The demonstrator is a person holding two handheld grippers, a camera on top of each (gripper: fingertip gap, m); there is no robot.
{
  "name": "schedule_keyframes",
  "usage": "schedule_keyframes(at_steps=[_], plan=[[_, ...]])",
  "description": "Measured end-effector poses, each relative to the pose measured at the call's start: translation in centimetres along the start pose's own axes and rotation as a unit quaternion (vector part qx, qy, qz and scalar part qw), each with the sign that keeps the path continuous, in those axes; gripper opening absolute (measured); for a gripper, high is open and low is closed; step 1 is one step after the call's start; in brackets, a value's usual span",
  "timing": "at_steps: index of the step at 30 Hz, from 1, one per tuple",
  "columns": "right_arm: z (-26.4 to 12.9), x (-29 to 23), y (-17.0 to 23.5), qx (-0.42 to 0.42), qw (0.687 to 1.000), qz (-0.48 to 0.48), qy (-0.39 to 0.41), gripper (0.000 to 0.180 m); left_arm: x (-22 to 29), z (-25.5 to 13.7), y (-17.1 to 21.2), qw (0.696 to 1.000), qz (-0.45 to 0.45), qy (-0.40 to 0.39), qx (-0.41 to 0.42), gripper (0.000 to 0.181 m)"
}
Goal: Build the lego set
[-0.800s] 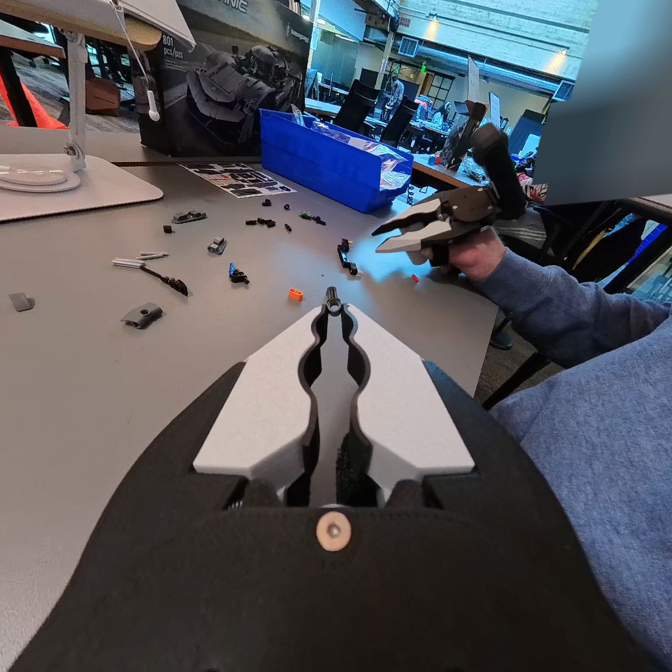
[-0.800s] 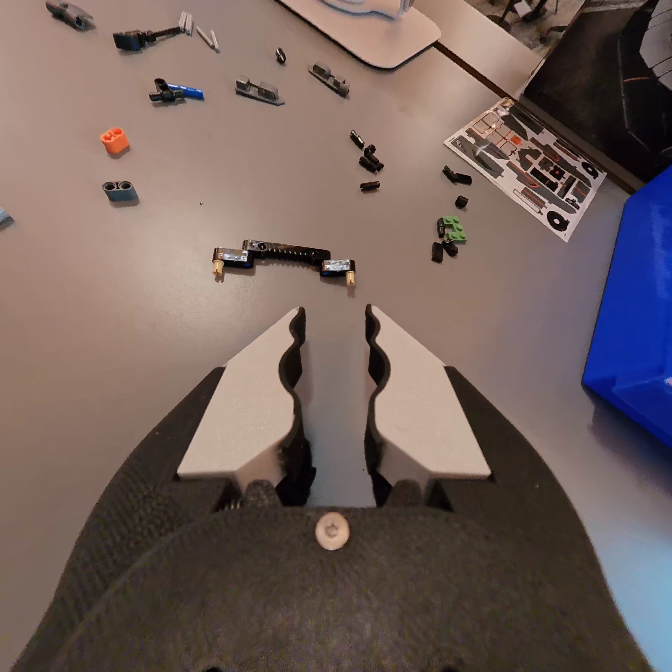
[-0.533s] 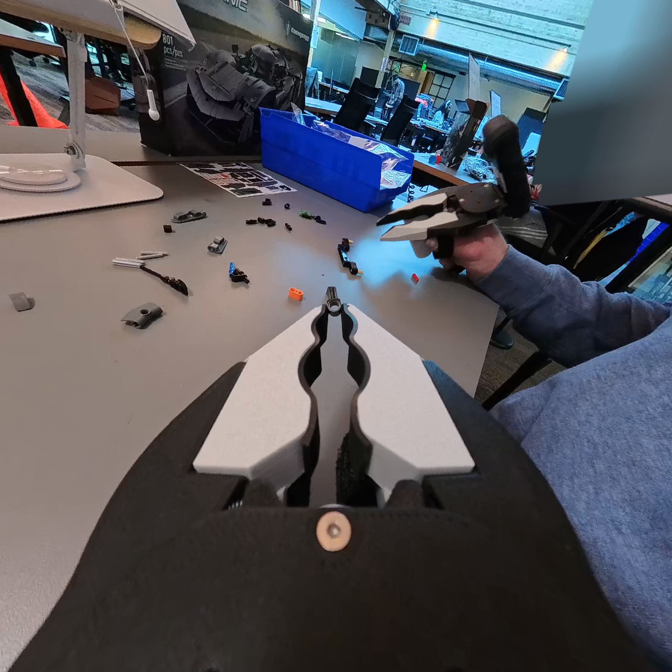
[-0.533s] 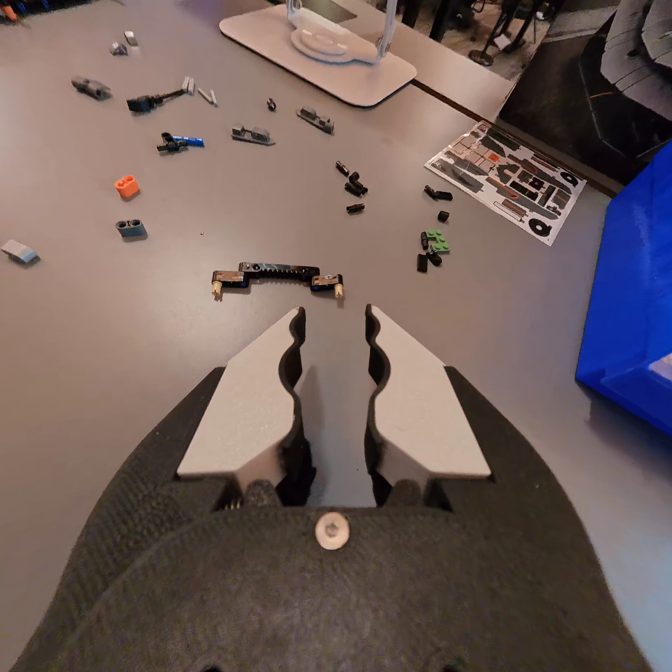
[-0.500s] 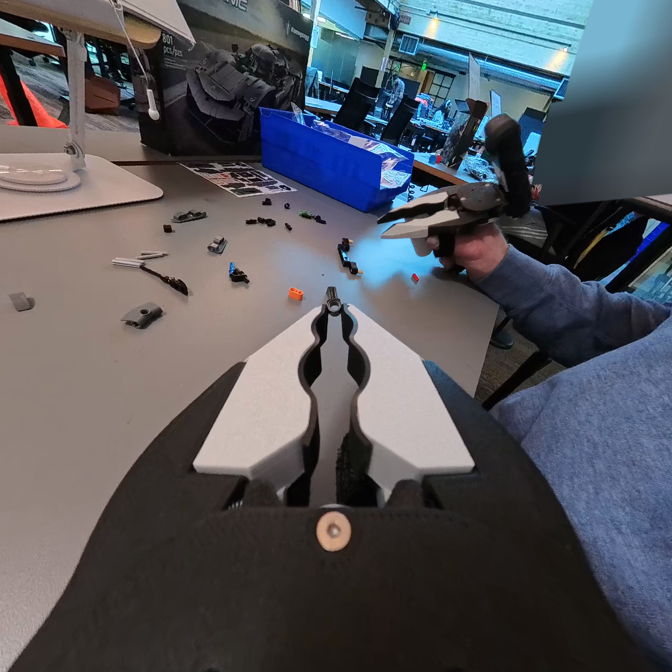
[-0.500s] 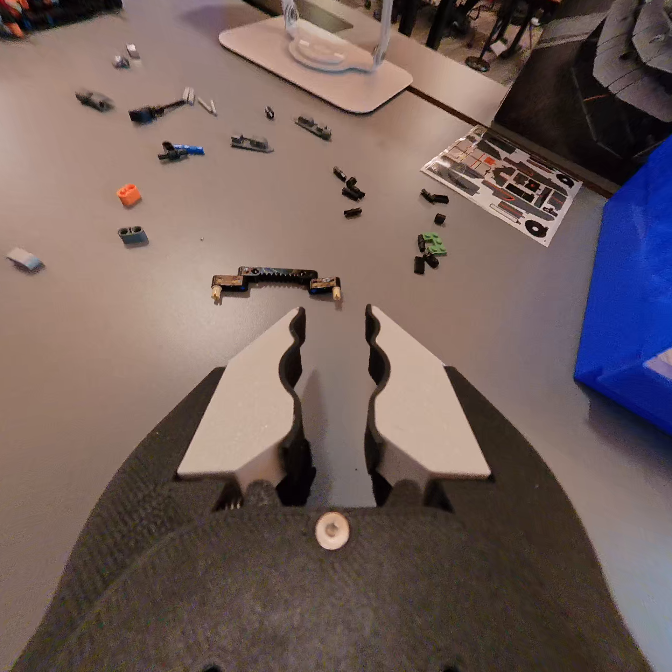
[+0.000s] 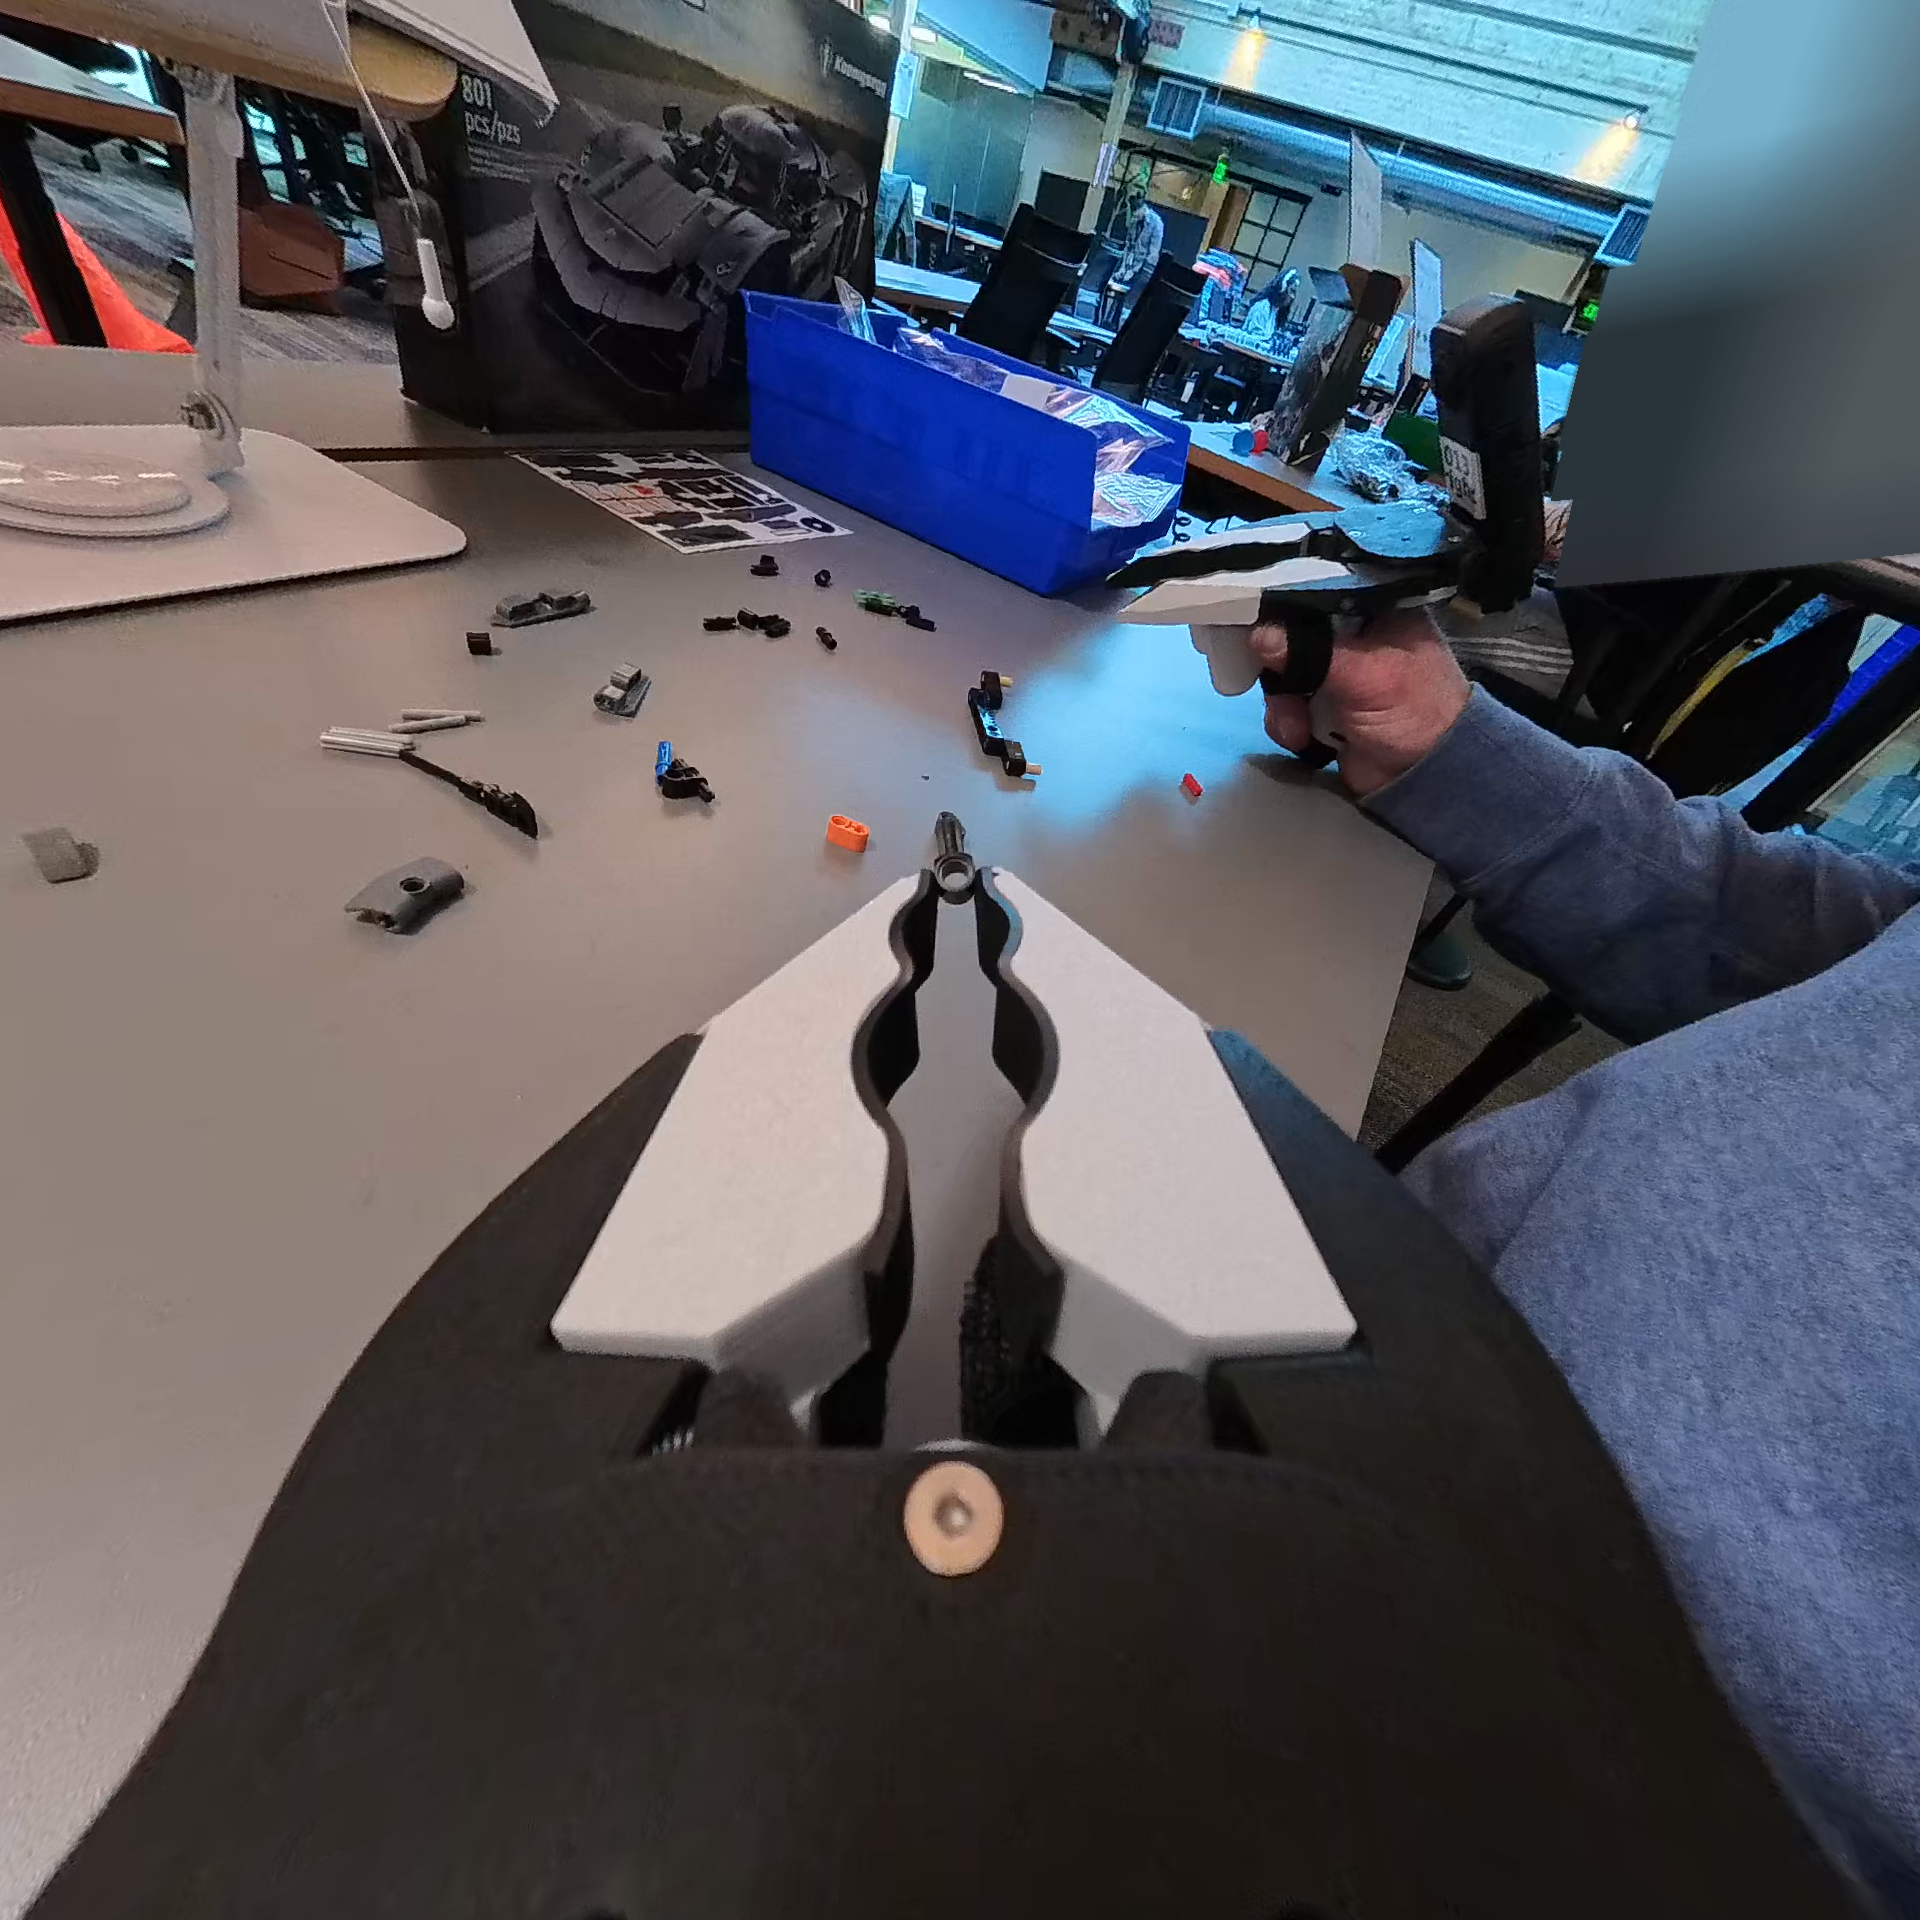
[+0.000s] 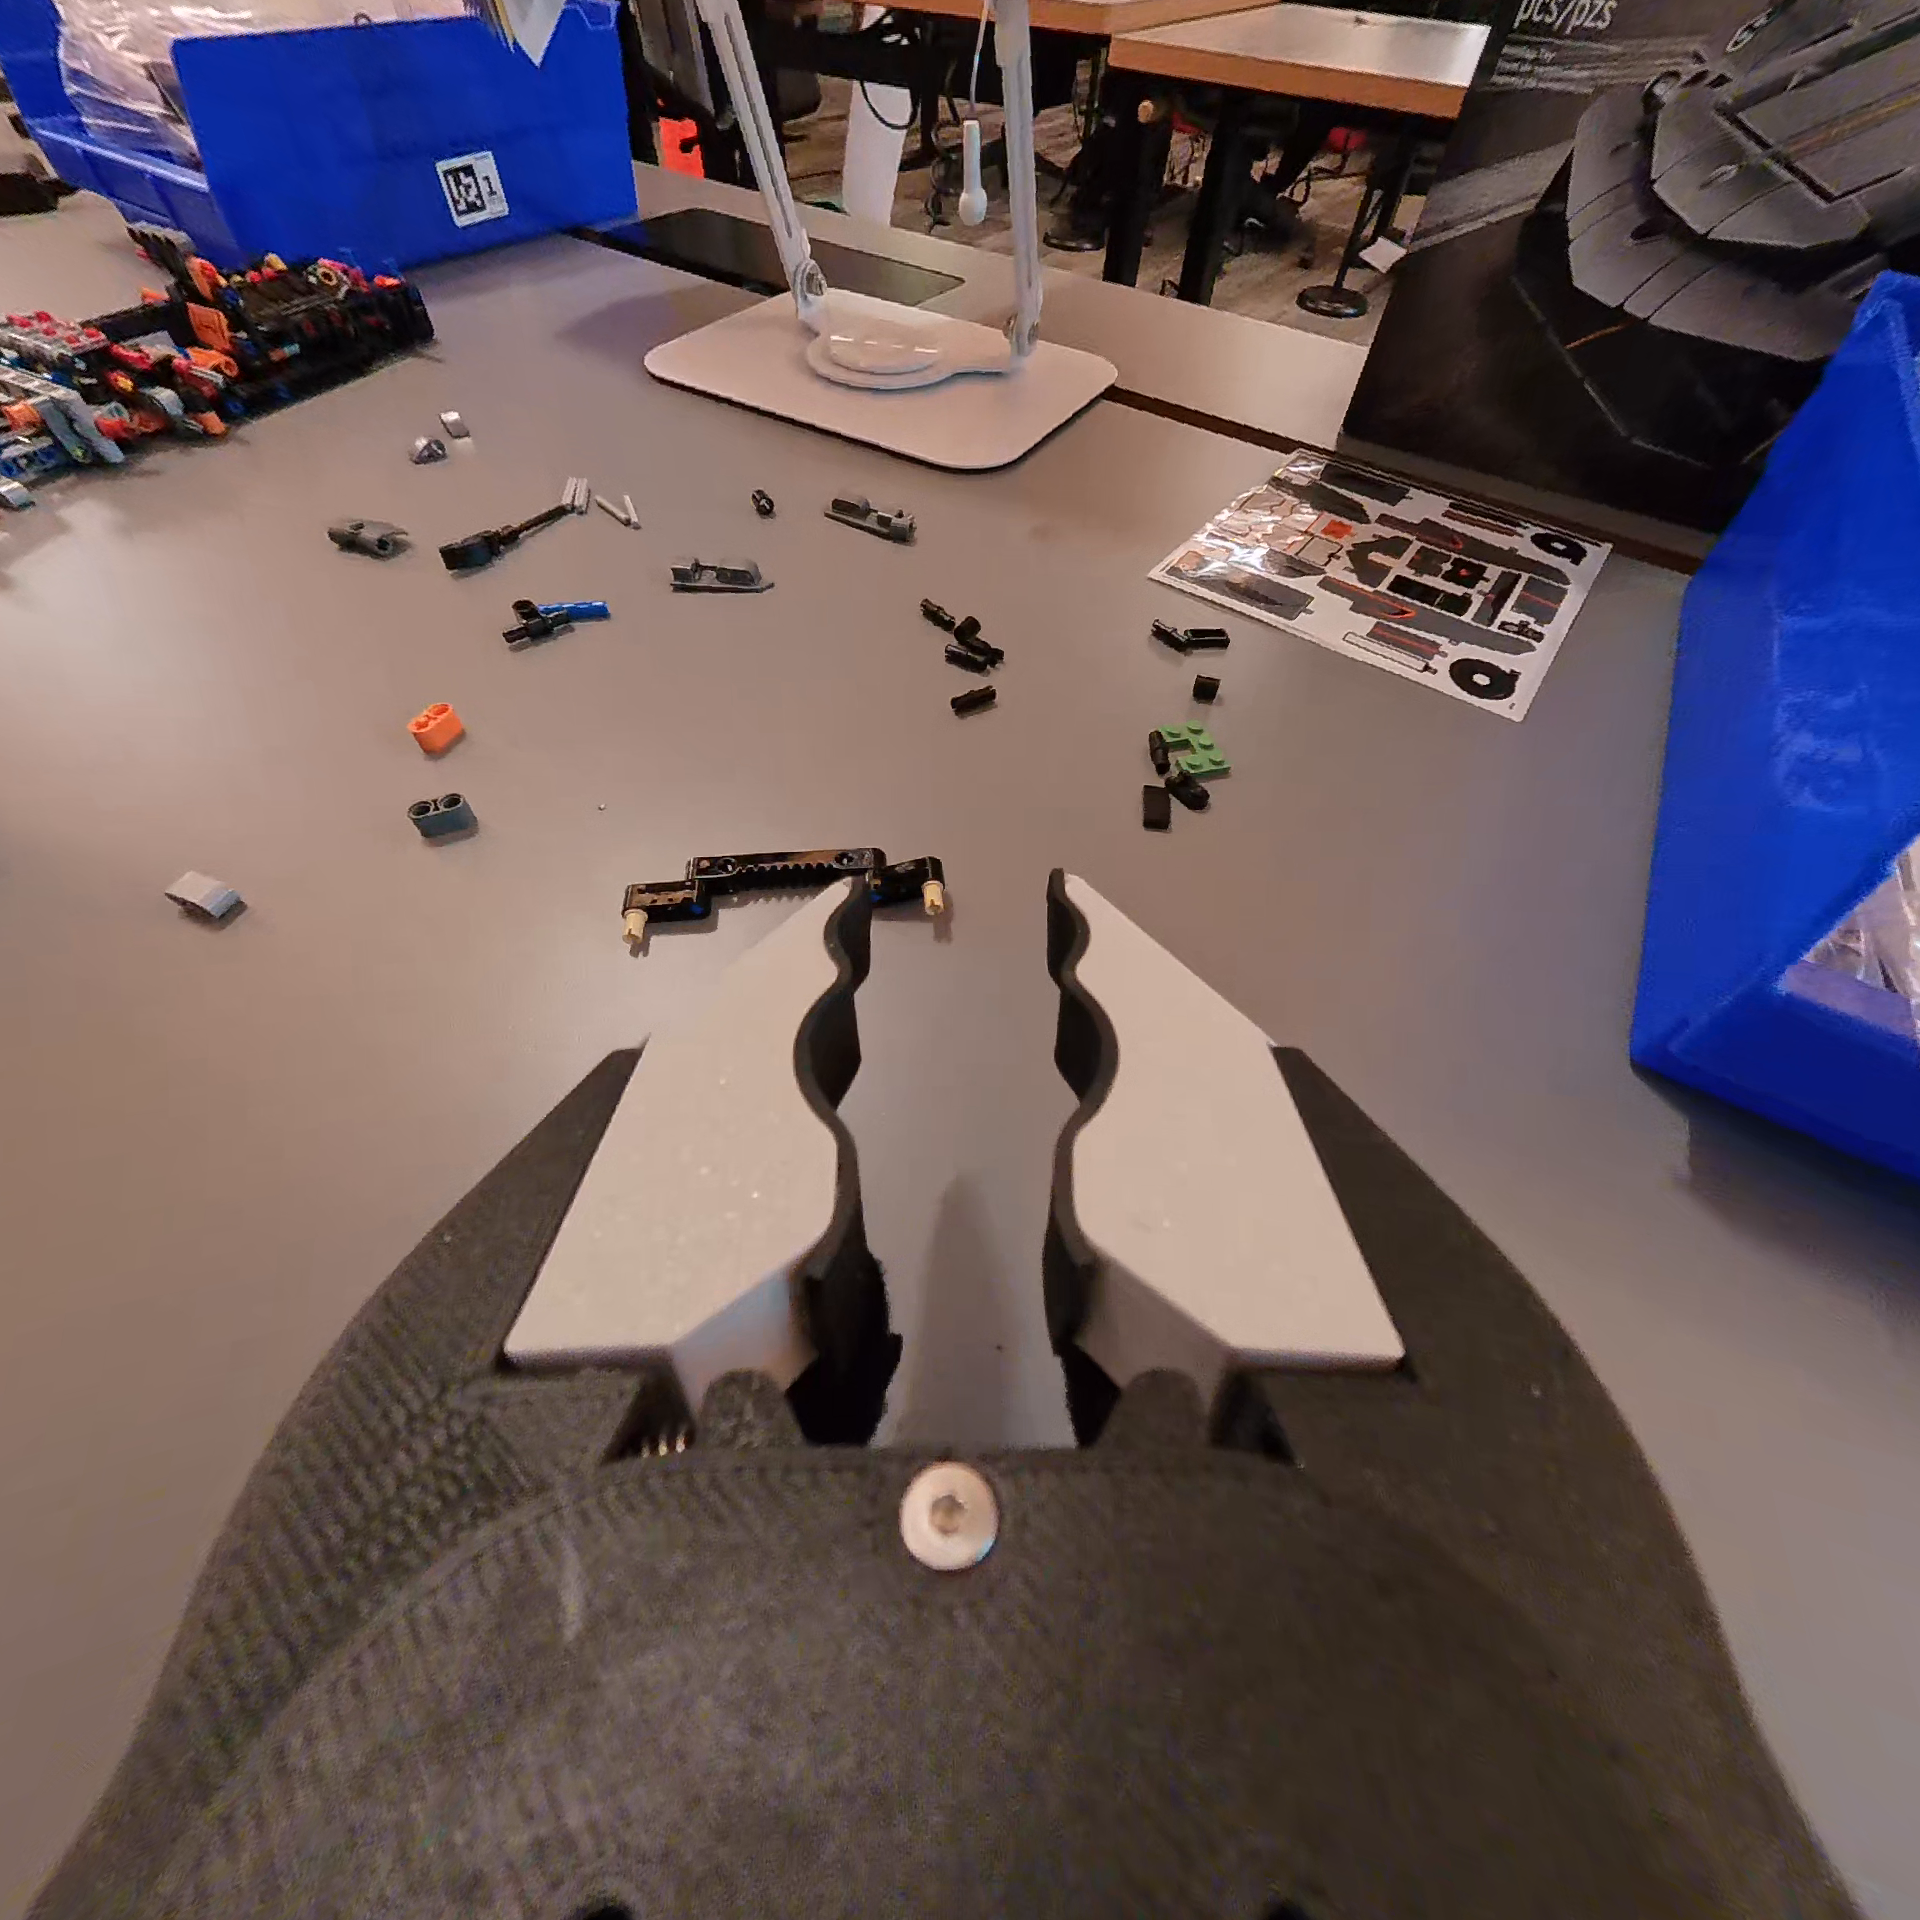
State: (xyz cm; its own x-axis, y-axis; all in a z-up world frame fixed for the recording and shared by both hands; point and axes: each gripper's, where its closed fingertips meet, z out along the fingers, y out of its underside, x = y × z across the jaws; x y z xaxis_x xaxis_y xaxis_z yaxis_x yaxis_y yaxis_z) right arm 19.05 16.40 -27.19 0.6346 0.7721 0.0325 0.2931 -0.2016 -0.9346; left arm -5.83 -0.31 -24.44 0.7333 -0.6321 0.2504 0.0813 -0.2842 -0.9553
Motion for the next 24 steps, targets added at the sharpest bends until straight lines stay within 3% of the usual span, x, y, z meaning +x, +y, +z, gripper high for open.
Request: schedule_keyframes(at_steps=[20, 22, 24], plan=[[0.0, -0.6, 0.0, 0.0, 1.0, -0.027, 0.001, 0.031, 0.0, 0.0, 0.1, 1.0, -0.001, 0.001, -0.002, 0.004], [-0.8, -2.7, -1.5, 0.044, 0.996, -0.076, -0.027, 0.023, 0.0, 0.0, 0.0, 1.0, -0.001, 0.001, -0.001, 0.004], [-0.8, -7.3, -1.2, 0.019, 0.987, -0.112, -0.113, 0.017, 0.0, 0.0, 0.0, 1.0, -0.001, 0.0, -0.001, 0.004]])
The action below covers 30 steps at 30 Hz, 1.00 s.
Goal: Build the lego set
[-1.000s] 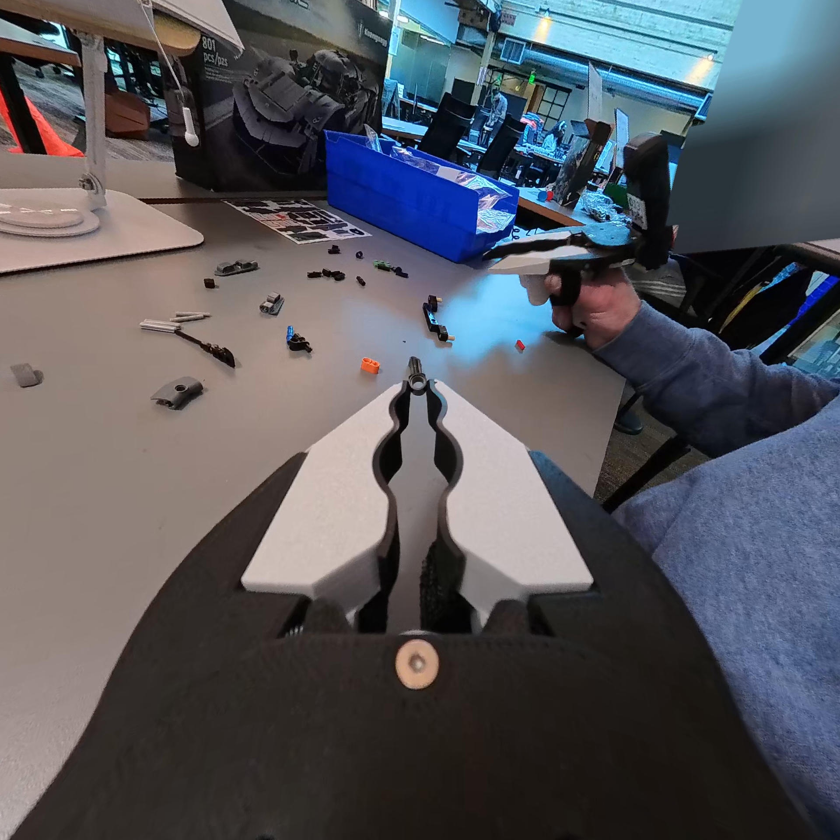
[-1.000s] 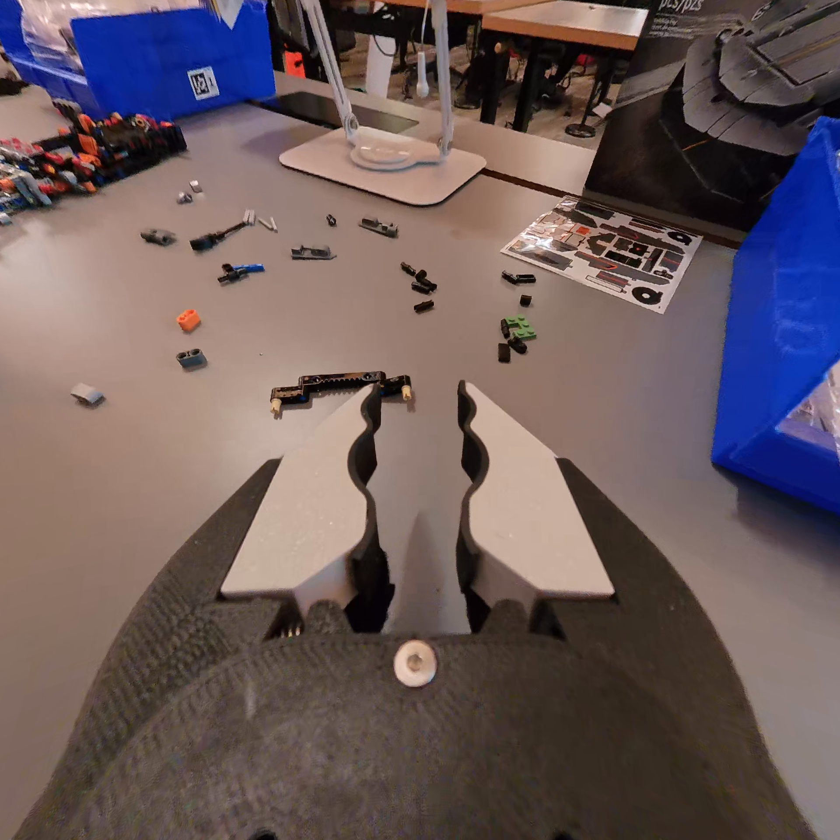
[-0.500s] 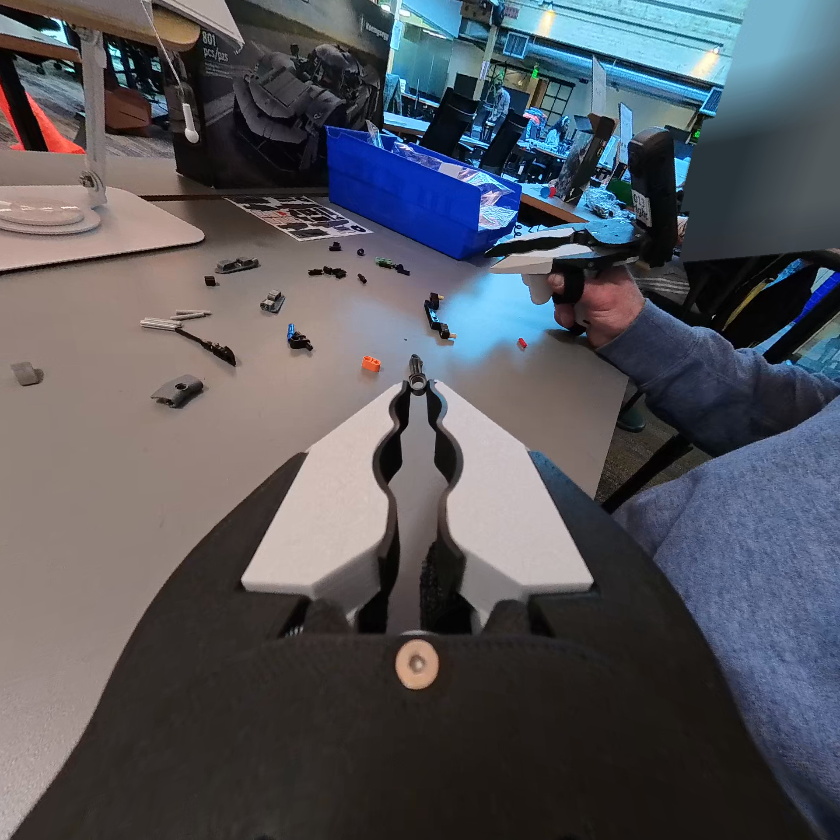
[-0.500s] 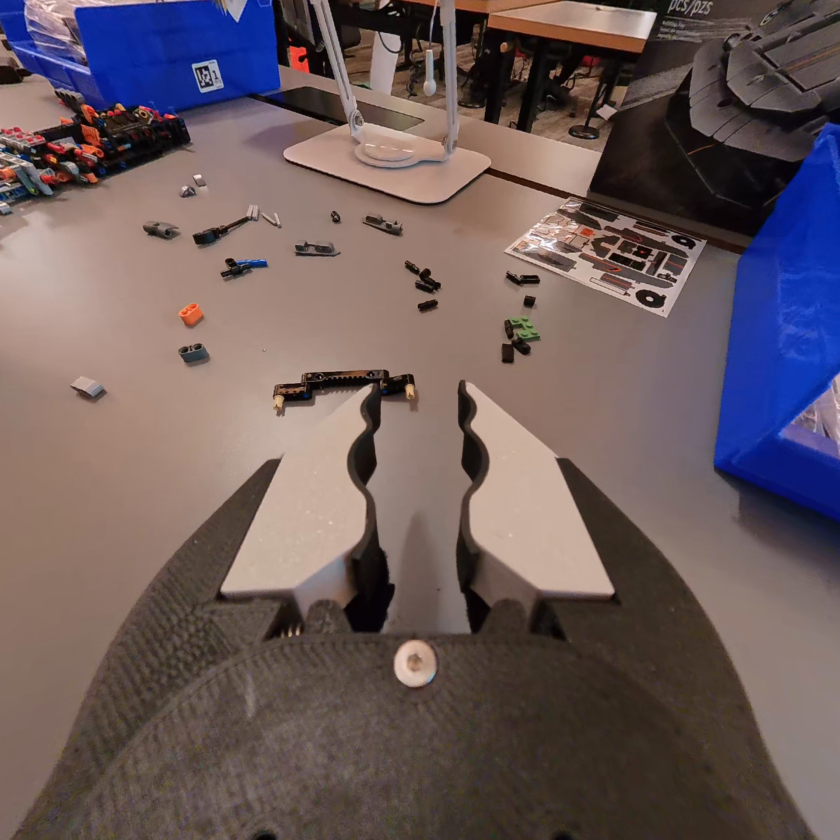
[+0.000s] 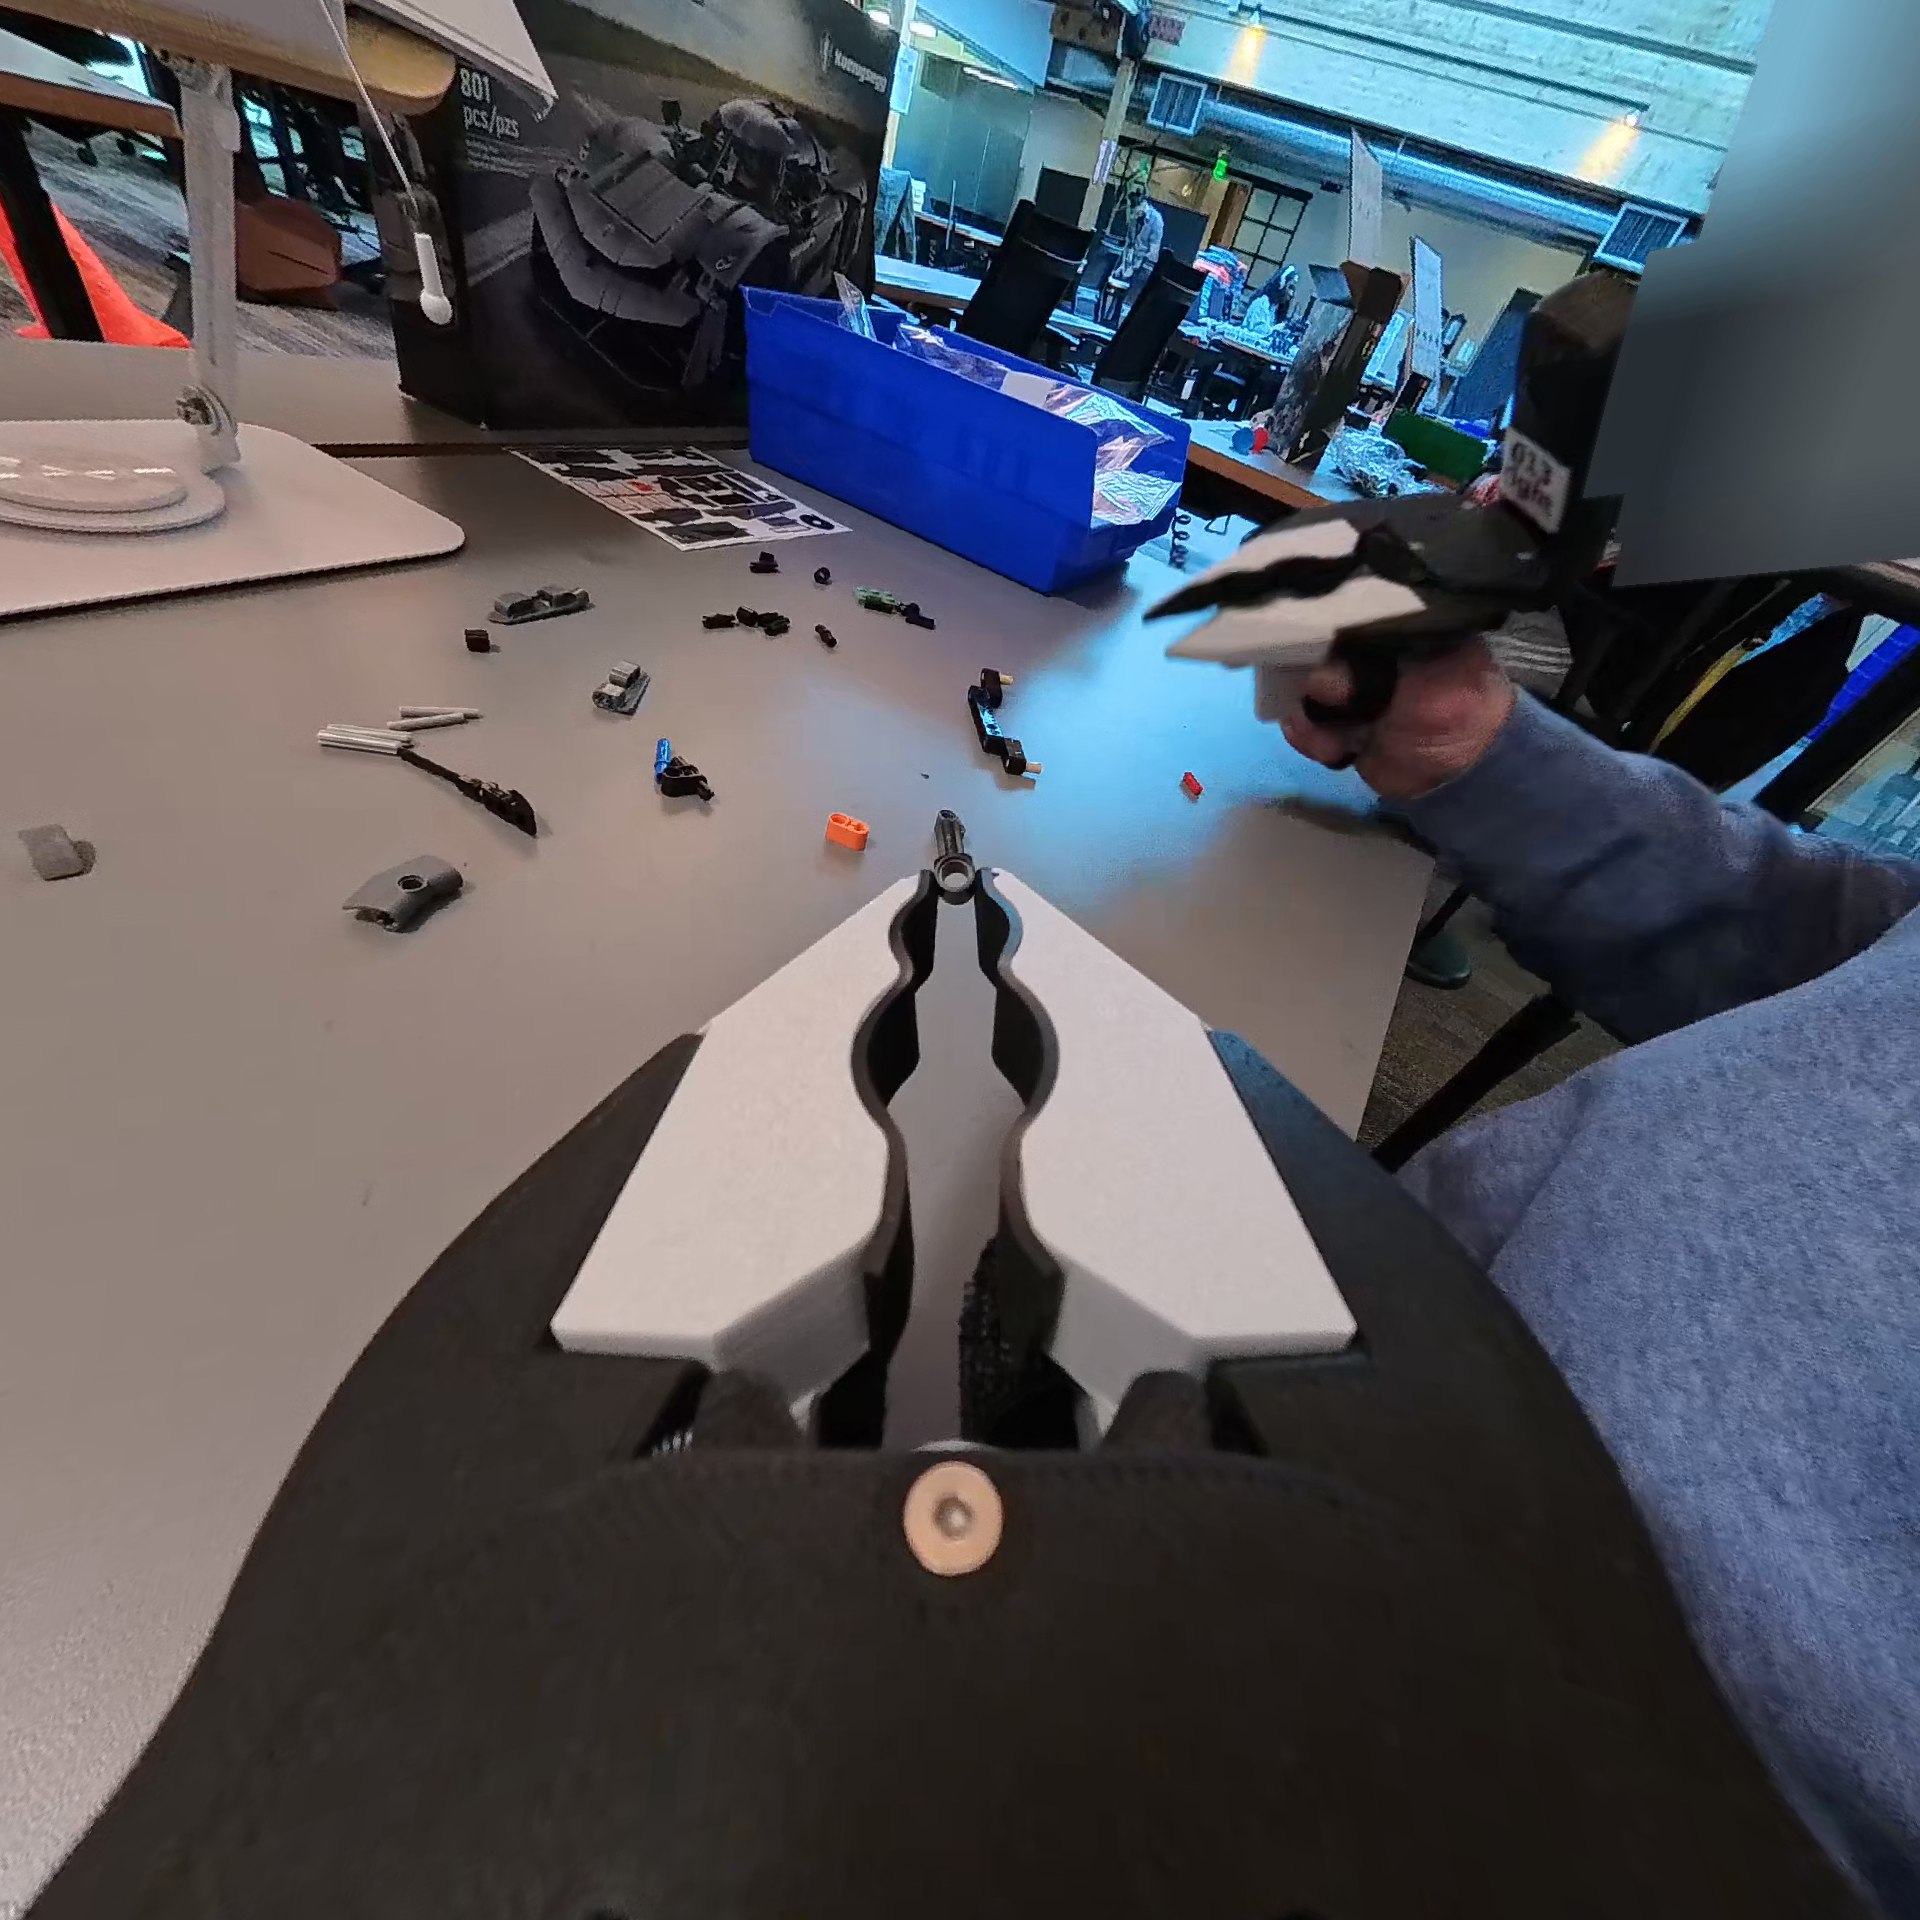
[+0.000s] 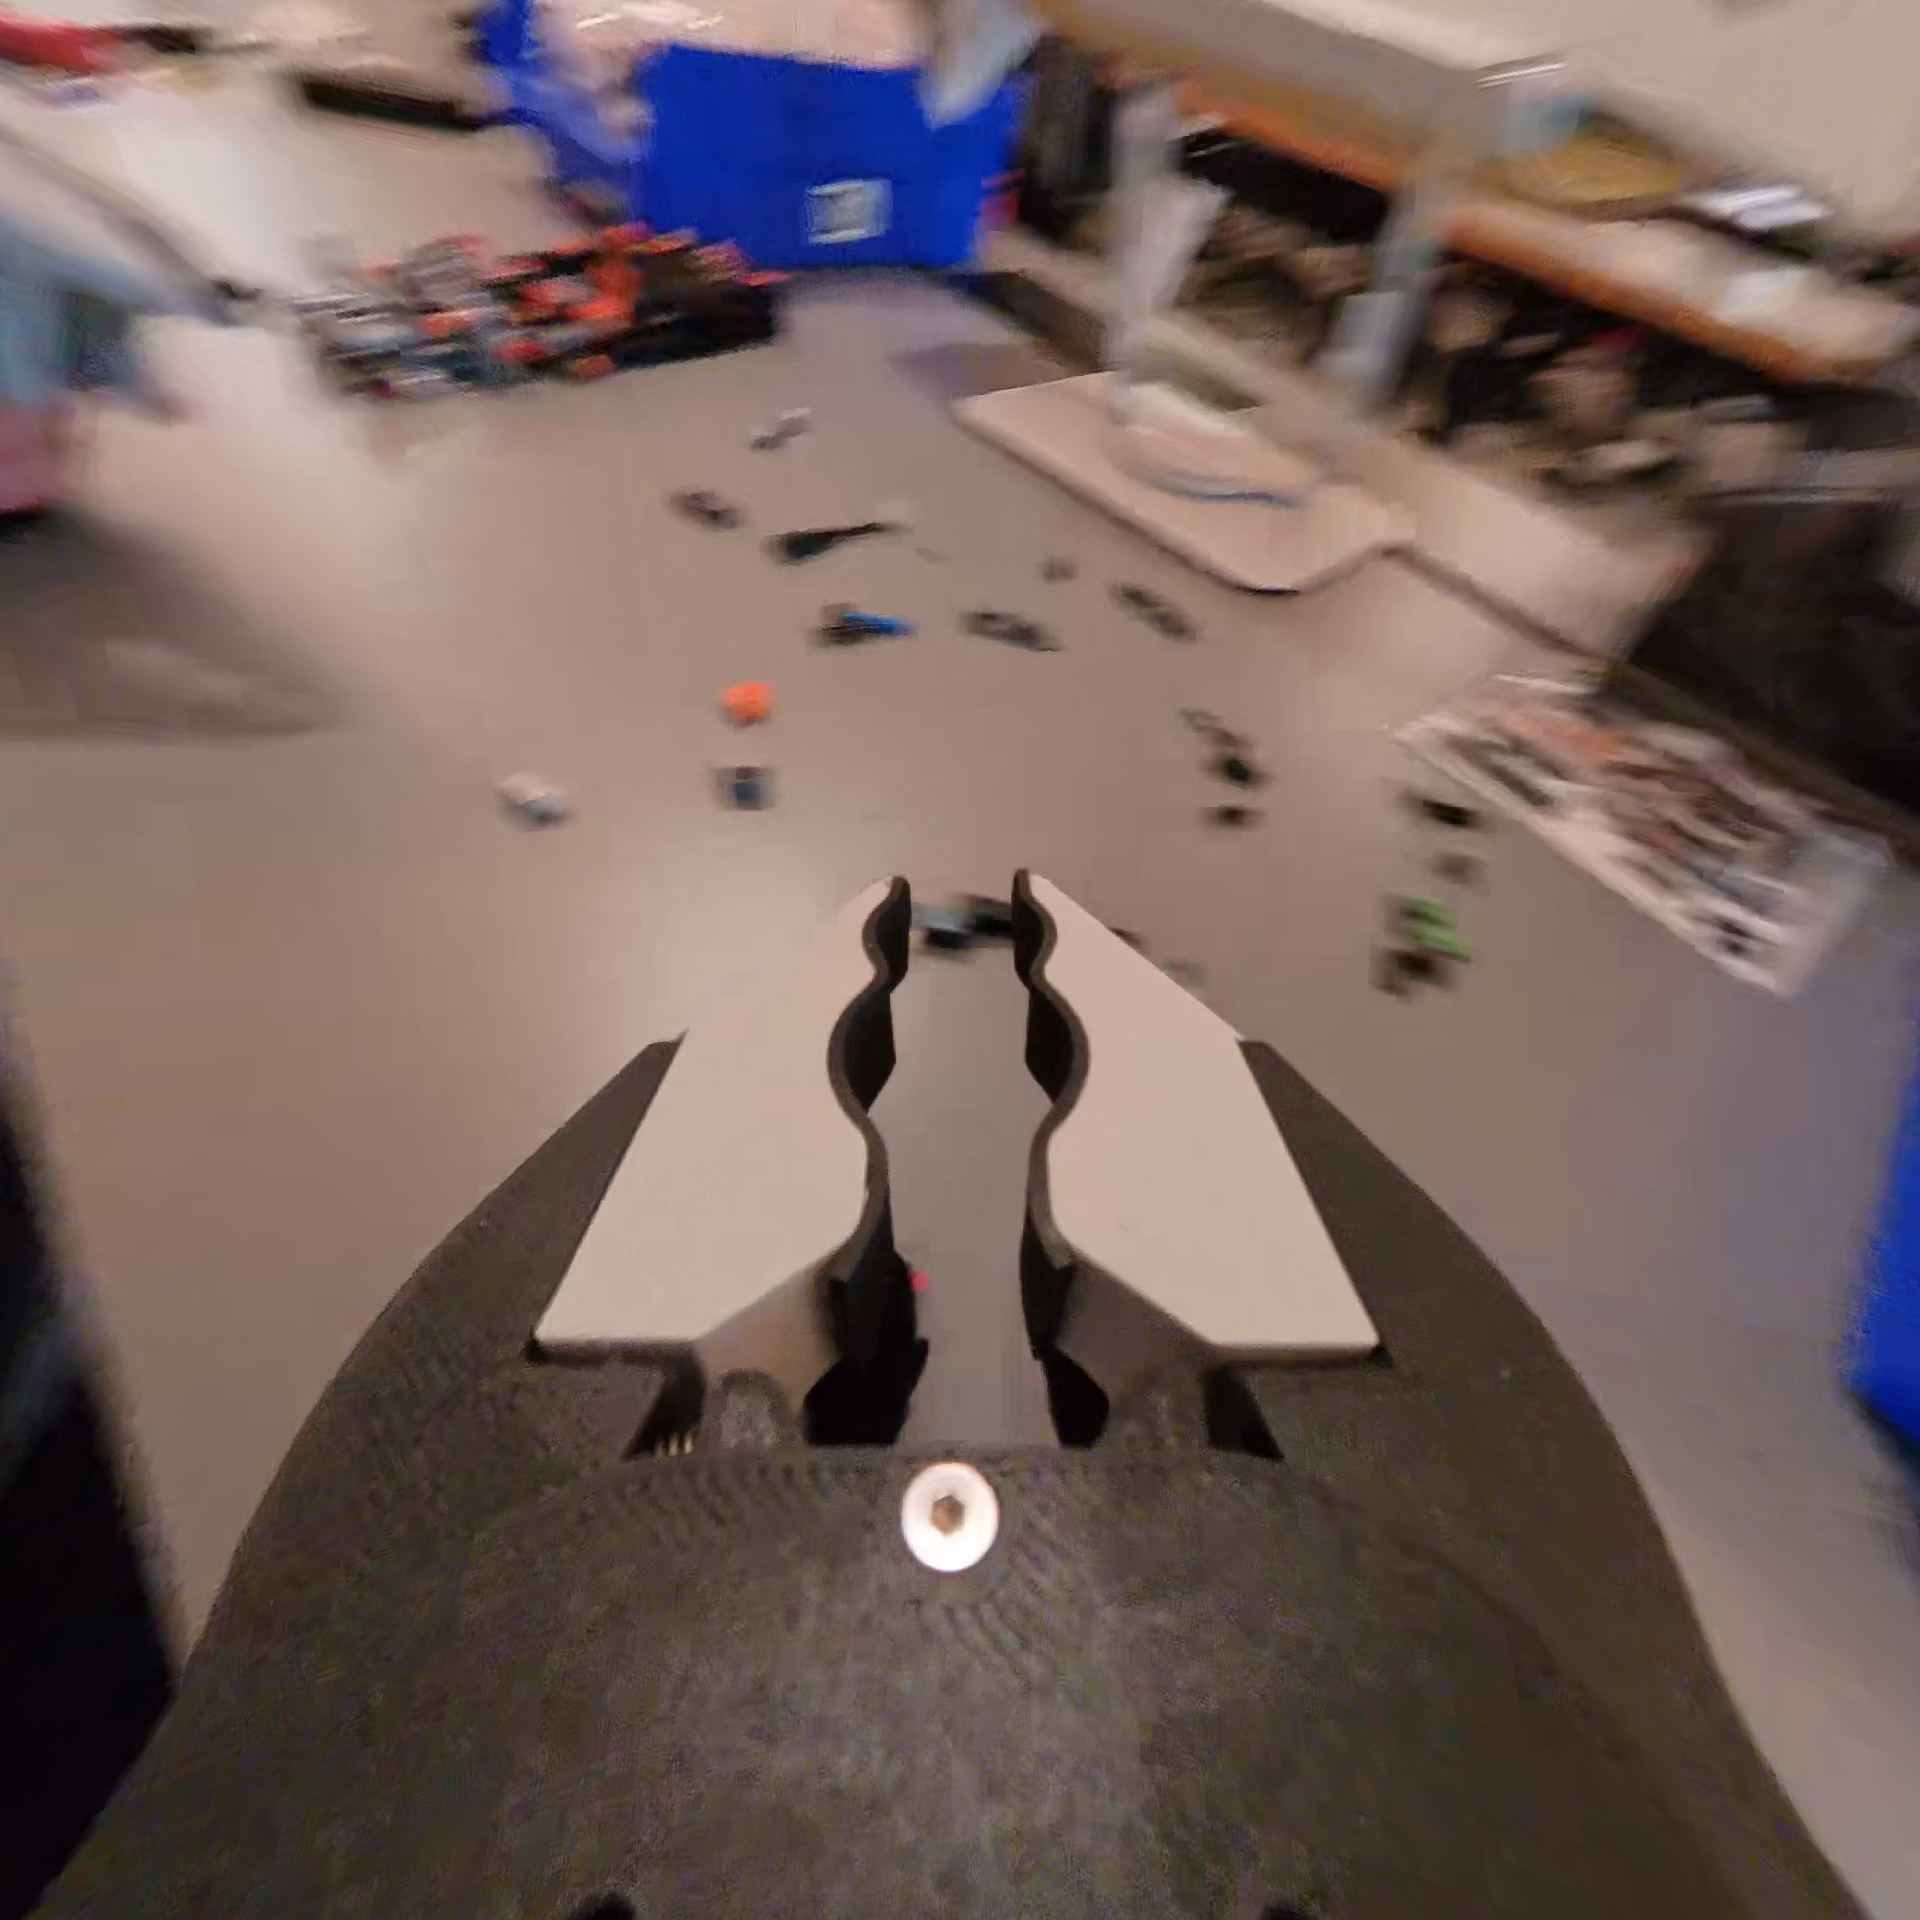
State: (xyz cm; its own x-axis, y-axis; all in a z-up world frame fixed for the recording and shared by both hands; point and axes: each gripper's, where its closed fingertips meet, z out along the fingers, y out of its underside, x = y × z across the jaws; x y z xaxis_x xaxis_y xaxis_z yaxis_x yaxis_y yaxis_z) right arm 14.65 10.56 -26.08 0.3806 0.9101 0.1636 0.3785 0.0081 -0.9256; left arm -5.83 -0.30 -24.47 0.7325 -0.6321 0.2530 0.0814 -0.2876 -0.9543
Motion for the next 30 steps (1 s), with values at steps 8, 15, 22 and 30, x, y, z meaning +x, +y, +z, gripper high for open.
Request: schedule_keyframes(at_steps=[8, 15, 22, 30], plan=[[5.9, -12.0, 1.3, -0.121, 0.966, -0.14, -0.18, 0.022, 0.0, 0.1, 0.2, 1.0, 0.002, 0.0, -0.006, 0.004], [8.4, -12.6, 1.7, -0.138, 0.954, -0.167, -0.209, 0.014, 0.0, 0.1, 0.1, 1.0, -0.003, 0.003, -0.002, 0.004], [9.0, -12.6, 1.9, -0.151, 0.951, -0.153, -0.221, 0.0, 0.1, 0.0, -0.1, 1.0, -0.01, 0.012, 0.002, 0.004], [8.1, -13.0, 0.2, -0.156, 0.96, -0.043, -0.228, 0.023, 0.2, 0.1, 0.0, 1.0, -0.008, 0.014, -0.003, 0.005]])
